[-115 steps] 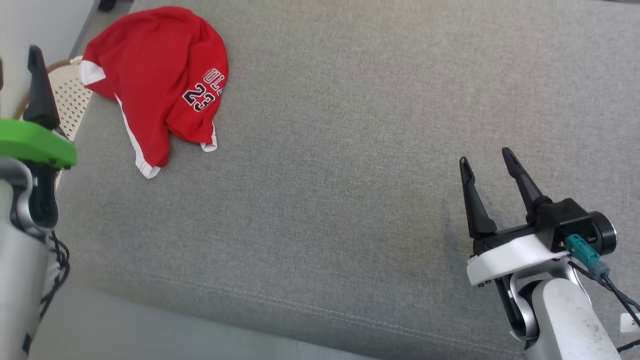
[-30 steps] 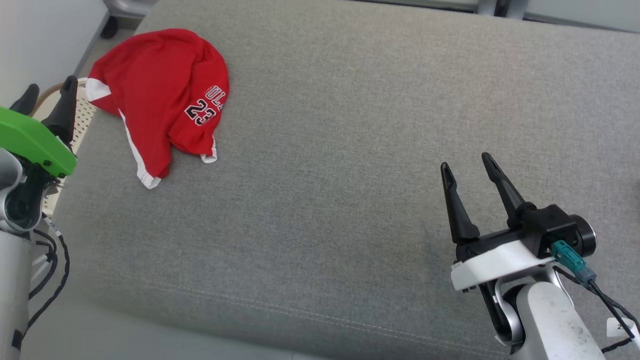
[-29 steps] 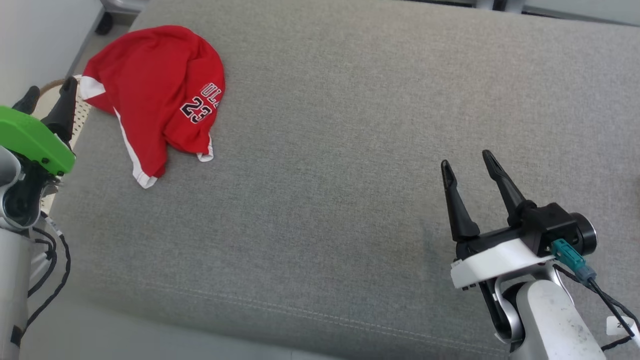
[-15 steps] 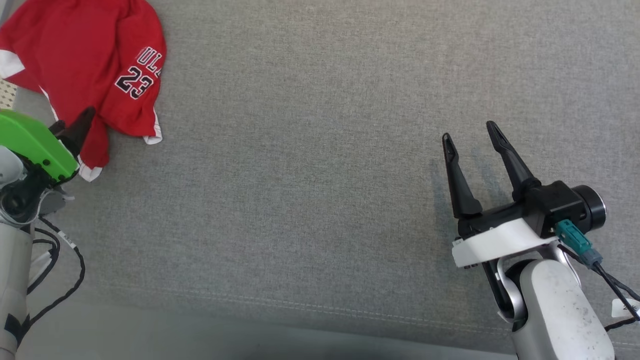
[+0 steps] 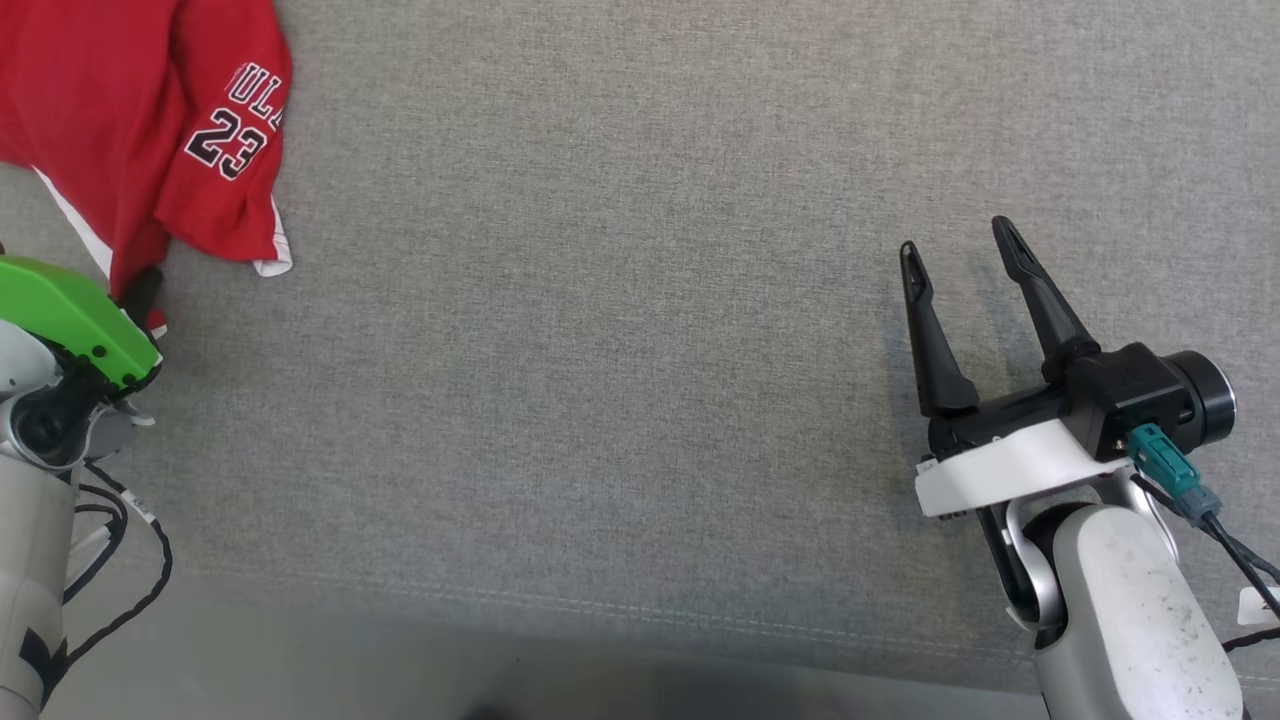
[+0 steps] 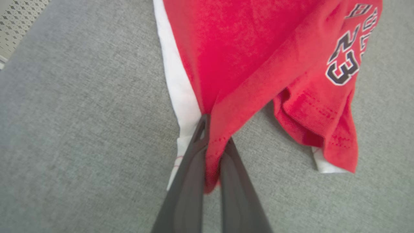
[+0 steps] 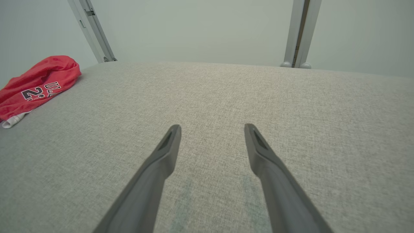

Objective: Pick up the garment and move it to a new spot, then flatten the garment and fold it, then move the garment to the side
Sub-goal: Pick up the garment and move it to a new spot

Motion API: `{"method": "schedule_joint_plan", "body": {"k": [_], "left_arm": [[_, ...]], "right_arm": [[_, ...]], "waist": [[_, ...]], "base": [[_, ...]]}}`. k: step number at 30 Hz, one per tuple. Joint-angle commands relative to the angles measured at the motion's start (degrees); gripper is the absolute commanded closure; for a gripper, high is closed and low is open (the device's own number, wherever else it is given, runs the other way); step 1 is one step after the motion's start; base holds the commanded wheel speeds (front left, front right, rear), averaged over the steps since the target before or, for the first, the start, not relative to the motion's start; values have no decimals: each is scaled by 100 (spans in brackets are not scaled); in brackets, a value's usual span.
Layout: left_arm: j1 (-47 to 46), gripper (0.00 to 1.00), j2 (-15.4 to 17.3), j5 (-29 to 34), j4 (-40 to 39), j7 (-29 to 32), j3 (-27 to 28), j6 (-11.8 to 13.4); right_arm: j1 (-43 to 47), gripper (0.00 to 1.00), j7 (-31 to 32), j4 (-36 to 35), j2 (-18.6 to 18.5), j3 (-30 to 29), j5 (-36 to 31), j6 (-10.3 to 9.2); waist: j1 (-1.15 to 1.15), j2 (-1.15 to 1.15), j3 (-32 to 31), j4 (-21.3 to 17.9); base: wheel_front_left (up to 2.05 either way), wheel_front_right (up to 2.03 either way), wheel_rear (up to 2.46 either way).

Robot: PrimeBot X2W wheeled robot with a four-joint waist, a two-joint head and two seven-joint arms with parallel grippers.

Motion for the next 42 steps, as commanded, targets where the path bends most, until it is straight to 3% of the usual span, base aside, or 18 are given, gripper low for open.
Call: {"method": "schedule_joint_plan", "body": {"k": [1, 7, 17, 21, 27, 30, 33, 42], "left_arm": [[-28, 100, -70, 48, 26, -60, -136, 1], [-115, 100, 160, 96, -365, -725, -262, 1], [808, 100, 412, 414, -1970, -2178, -614, 11], [1379, 100, 393, 659, -2949, -2517, -765, 320], [2160, 100, 193, 860, -4474, -2448, -1111, 960], [2341, 100, 24, 950, -4927, -2278, -1380, 1114], [2317, 100, -112, 1060, -5121, -2056, -1690, 1127], [1666, 100, -756, 1397, -5013, -1524, -2508, 818]], "right_arm": [[17, 0, 18, -32, -28, -38, -17, -5], [90, 0, -6, -6, -22, -82, 49, -5], [262, 0, -201, 252, -2, -56, 297, -5], [309, 0, -296, 344, 0, -47, 470, -6], [307, 0, -408, 452, -2, -8, 670, -5], [307, 0, -454, 498, 0, 0, 740, -5], [289, 0, -495, 561, 1, 27, 784, -5], [149, 0, -608, 663, 2, 91, 988, -5]], "waist": [[-1, 0, -46, 54], [-1, 0, -220, 151], [-1, 0, -837, 144], [-1, 0, -1045, 29], [-1, 0, -1183, -280], [-1, 0, -1210, -467], [-1, 0, -1227, -690], [-1, 0, -1077, -1495]], "base": [[0, 0, 0], [0, 0, 0], [0, 0, 0], [0, 0, 0], [0, 0, 0], [0, 0, 0], [0, 0, 0], [0, 0, 0]]}}
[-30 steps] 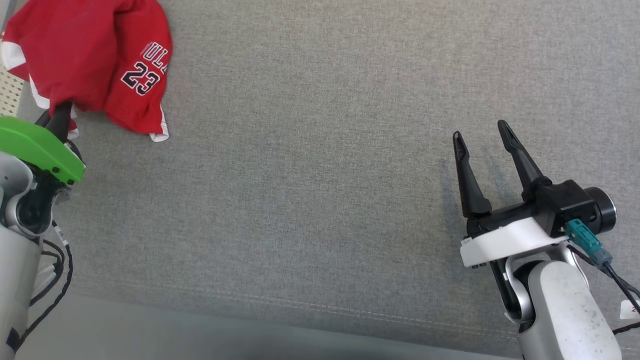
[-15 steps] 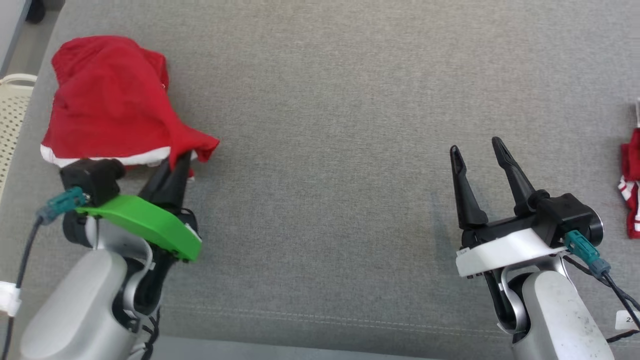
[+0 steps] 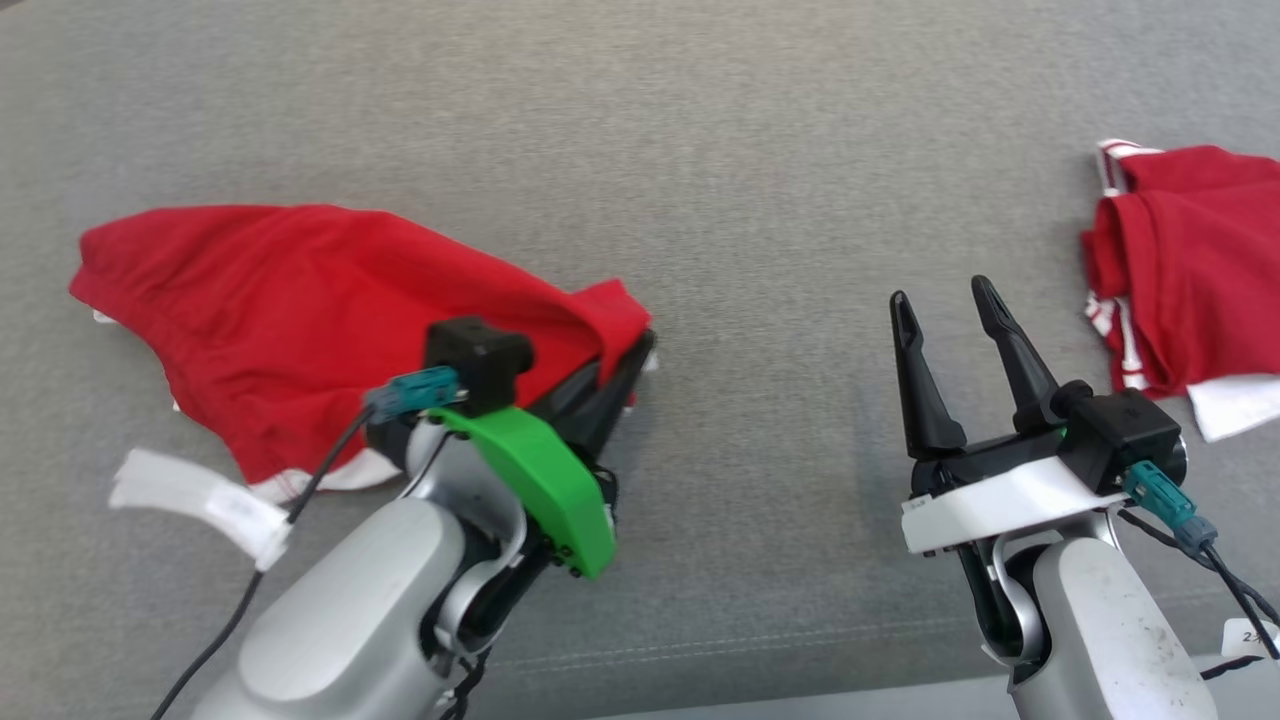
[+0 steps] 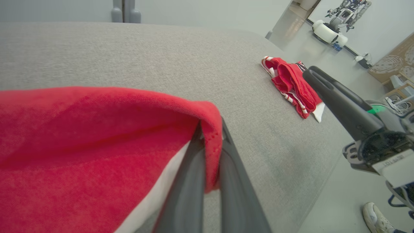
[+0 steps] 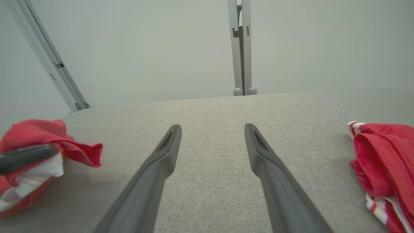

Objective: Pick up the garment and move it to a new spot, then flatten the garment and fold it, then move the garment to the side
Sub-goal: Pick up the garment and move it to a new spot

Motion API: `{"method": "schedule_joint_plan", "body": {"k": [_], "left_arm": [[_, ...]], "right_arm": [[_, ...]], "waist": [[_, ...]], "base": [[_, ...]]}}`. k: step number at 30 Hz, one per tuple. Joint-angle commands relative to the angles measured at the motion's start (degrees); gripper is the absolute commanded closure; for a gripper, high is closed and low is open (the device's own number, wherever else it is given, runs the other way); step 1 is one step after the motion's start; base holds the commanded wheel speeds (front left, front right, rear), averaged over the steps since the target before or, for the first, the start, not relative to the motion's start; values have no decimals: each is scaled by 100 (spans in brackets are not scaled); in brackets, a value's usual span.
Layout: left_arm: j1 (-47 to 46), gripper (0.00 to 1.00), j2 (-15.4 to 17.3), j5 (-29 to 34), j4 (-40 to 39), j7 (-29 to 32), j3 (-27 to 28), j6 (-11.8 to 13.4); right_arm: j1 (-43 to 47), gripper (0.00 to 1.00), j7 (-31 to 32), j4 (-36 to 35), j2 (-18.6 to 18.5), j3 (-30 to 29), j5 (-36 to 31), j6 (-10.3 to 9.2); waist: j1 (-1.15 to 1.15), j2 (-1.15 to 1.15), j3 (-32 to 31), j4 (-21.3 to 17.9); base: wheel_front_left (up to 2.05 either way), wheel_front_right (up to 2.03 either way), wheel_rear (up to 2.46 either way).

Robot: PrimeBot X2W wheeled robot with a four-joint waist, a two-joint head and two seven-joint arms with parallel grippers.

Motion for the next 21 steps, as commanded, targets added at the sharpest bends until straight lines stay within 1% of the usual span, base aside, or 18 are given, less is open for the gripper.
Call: {"method": "schedule_joint_plan", "body": {"k": [1, 8, 9, 15, 20, 21], "left_arm": [[-170, 100, -97, 102, 90, 61, -103, -77], [-625, 100, -586, 174, 698, 213, -427, -331], [-625, 100, -586, 174, 698, 213, -427, -331], [-835, 100, -871, 208, 1199, 349, -723, -560], [-936, 100, -1019, 158, 1691, 293, -831, -666], [-940, 68, -1050, 130, 1787, 287, -842, -677]], "right_arm": [[-56, 0, -54, 23, -15, -14, 52, -5], [-133, 0, -100, 105, -13, 96, 216, -5], [-133, 0, -100, 105, -13, 96, 216, -5], [-99, 0, -101, 40, -11, 84, 331, -5], [-72, 0, -100, -27, -11, 96, 415, -5], [-64, 0, -100, -33, -11, 100, 418, -5]], "waist": [[0, 0, 114, -460], [0, 0, 311, -1154], [0, 0, 311, -1154], [0, 0, 469, -1548], [0, 0, 552, -1708], [0, 0, 556, -1719]], "base": [[0, 0, 0], [0, 0, 0], [0, 0, 0], [0, 0, 0], [0, 0, 0], [0, 0, 0]]}}
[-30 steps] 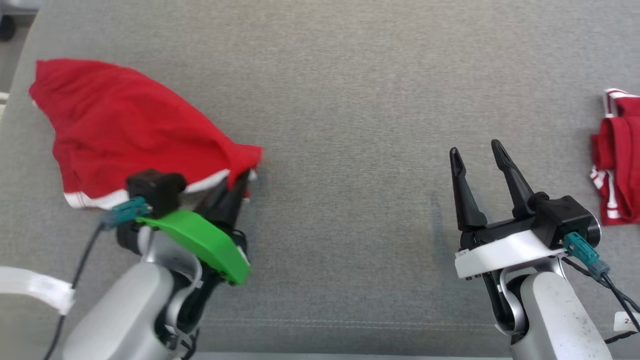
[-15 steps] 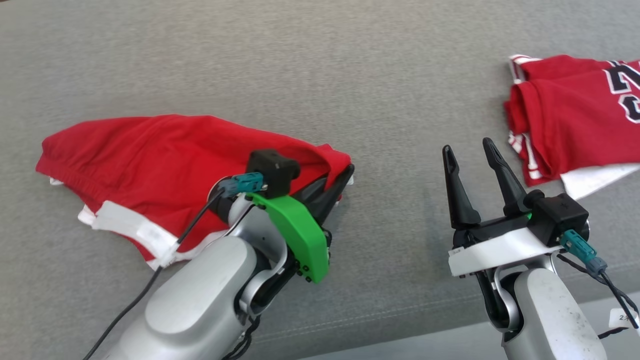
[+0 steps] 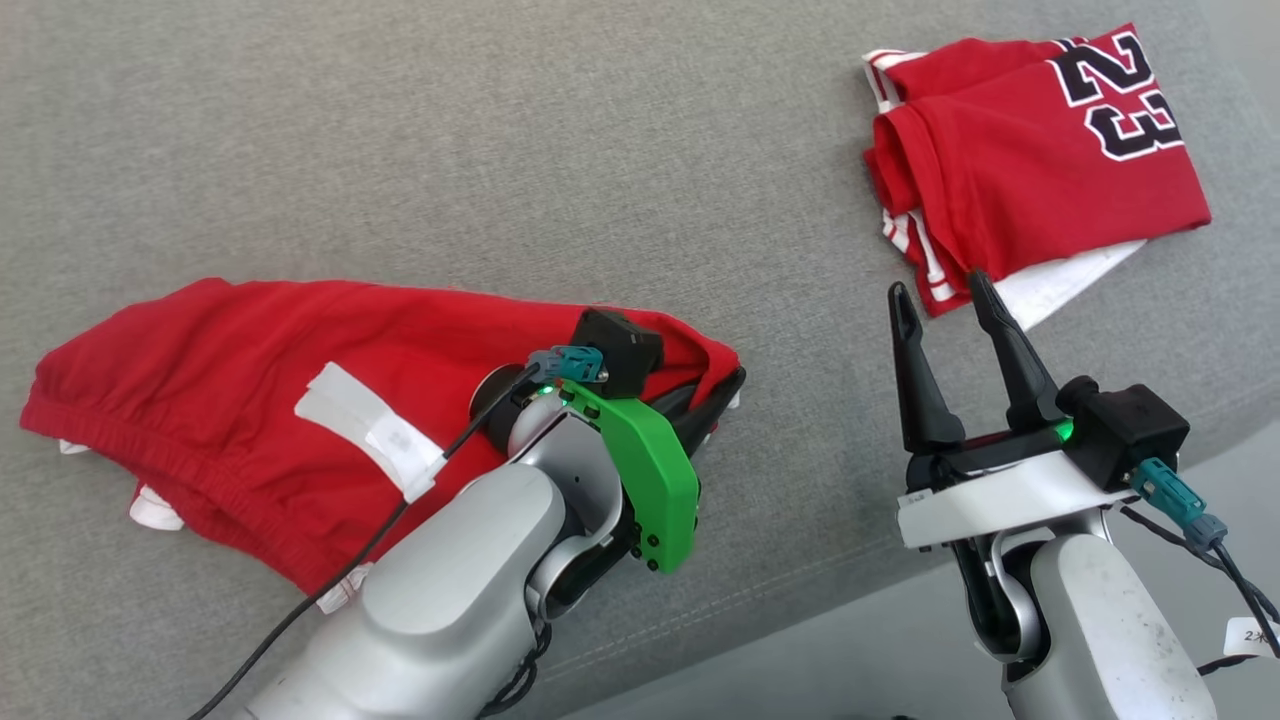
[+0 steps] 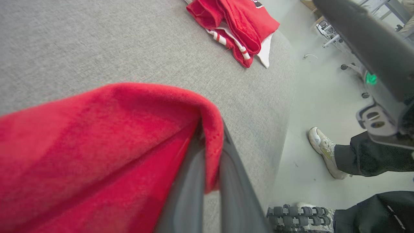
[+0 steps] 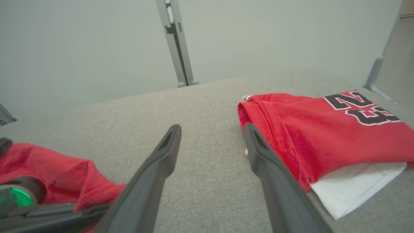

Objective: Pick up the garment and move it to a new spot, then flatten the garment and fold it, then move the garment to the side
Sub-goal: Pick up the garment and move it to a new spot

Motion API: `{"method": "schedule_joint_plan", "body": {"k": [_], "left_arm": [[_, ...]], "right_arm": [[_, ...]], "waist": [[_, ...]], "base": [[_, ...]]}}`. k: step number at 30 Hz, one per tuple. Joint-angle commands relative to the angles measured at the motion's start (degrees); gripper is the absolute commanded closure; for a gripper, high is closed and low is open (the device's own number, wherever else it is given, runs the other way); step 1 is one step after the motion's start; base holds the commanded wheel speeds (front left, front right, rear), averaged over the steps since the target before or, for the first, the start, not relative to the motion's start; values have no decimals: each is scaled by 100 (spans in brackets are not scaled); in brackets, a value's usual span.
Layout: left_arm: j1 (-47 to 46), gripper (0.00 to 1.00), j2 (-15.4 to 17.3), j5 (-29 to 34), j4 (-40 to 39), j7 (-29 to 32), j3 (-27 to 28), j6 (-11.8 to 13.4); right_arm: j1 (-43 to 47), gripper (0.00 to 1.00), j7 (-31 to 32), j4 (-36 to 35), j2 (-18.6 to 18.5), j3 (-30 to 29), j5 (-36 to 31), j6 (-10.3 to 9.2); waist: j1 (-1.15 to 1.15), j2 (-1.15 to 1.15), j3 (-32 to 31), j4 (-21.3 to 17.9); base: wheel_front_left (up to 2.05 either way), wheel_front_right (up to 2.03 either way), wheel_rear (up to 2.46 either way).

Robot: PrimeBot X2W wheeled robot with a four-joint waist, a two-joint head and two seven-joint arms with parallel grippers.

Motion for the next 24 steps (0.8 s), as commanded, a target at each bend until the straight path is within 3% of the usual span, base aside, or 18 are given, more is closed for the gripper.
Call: {"method": "schedule_joint_plan", "body": {"k": [1, 8, 12, 17, 24], "left_arm": [[-139, 0, -34, -1, 118, -59, -39, -52], [-290, 0, -57, 156, 66, -557, -129, -149], [-316, 0, 155, 363, -367, -917, -19, -12], [-135, 0, 500, 532, -827, -1323, 297, 452], [422, 0, 1152, 682, -1446, -1977, 1040, 1413]], "right_arm": [[3, 0, -18, -20, -7, 5, 28, -5], [40, 0, -19, 35, -9, -111, -52, -5], [-19, 0, -19, 48, -10, -193, -199, -5], [-39, 0, -19, 106, -10, -315, -344, -5], [19, 0, -20, 164, -10, -444, -533, -5]], "waist": [[0, 0, 126, -151], [0, 0, -25, 54], [0, 0, -206, 368], [0, 0, -363, 702], [0, 0, -601, 1100]], "base": [[0, 0, 0], [0, 0, 0], [0, 0, 0], [0, 0, 0], [0, 0, 0]]}}
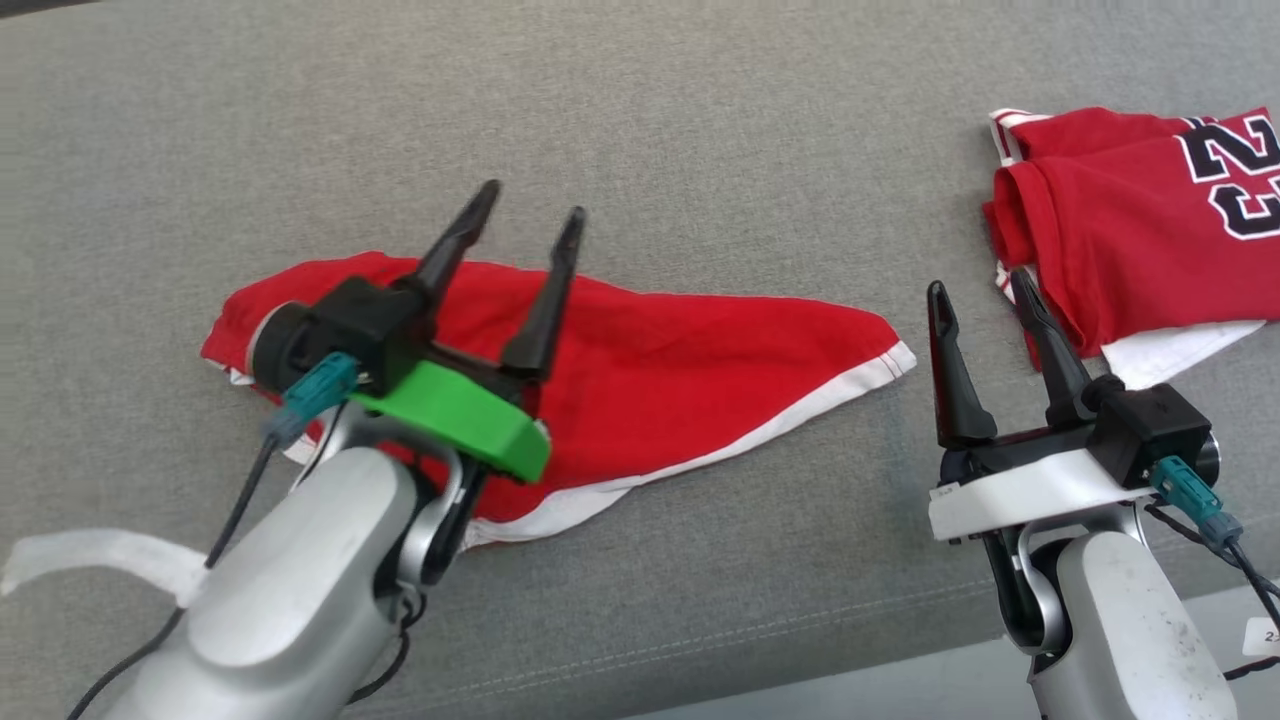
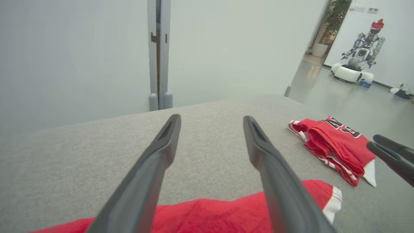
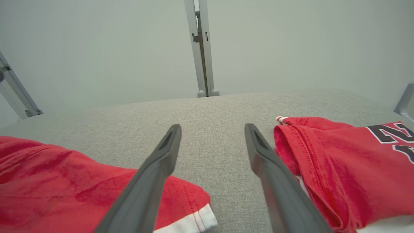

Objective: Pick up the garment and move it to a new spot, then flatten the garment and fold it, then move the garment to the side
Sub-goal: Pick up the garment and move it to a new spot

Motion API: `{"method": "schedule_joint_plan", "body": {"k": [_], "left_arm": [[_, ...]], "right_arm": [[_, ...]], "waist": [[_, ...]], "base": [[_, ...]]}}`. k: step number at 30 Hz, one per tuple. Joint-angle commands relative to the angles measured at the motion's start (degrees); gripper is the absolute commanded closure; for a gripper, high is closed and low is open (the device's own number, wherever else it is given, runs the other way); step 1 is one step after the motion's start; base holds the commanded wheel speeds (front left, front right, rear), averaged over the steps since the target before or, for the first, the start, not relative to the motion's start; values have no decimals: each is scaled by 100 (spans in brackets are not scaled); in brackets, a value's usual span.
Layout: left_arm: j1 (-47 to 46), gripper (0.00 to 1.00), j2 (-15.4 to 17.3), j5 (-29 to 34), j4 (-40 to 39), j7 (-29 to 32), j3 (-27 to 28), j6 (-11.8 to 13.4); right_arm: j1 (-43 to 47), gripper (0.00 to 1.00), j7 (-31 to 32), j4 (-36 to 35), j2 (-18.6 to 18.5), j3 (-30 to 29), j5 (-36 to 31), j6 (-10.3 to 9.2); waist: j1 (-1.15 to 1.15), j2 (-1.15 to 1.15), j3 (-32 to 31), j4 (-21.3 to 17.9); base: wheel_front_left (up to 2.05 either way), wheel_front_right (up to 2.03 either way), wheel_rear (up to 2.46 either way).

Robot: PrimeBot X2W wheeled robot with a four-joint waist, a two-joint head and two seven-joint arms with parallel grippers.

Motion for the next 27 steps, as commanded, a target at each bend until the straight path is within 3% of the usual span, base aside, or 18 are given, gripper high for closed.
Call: {"method": "schedule_joint_plan", "body": {"k": [1, 6, 13, 18, 27], "left_arm": [[277, 0, 187, -1, -156, -112, 215, 242], [977, 0, 597, -80, -616, -287, 930, 729], [1903, 0, 757, 122, -1186, -327, 1960, 939], [2698, 0, 551, 458, -1327, -319, 2682, 615], [3627, 0, 58, 1085, -1050, -321, 3302, -6]], "right_arm": [[29, 0, -20, 20, -17, -63, -82, -5], [123, 0, -20, 36, -15, -140, -170, -5], [264, 0, -20, 52, -17, -189, -227, -5], [432, 0, -20, 110, -16, -235, -245, -5], [901, 0, -20, 217, -16, -231, -256, -5]], "waist": [[0, 0, -250, 310], [0, 0, -459, 508], [0, 0, -749, 667], [0, 0, -1050, 754], [0, 0, -1522, 829]], "base": [[0, 0, 0], [0, 0, 0], [0, 0, 0], [0, 0, 0], [0, 0, 0]]}}
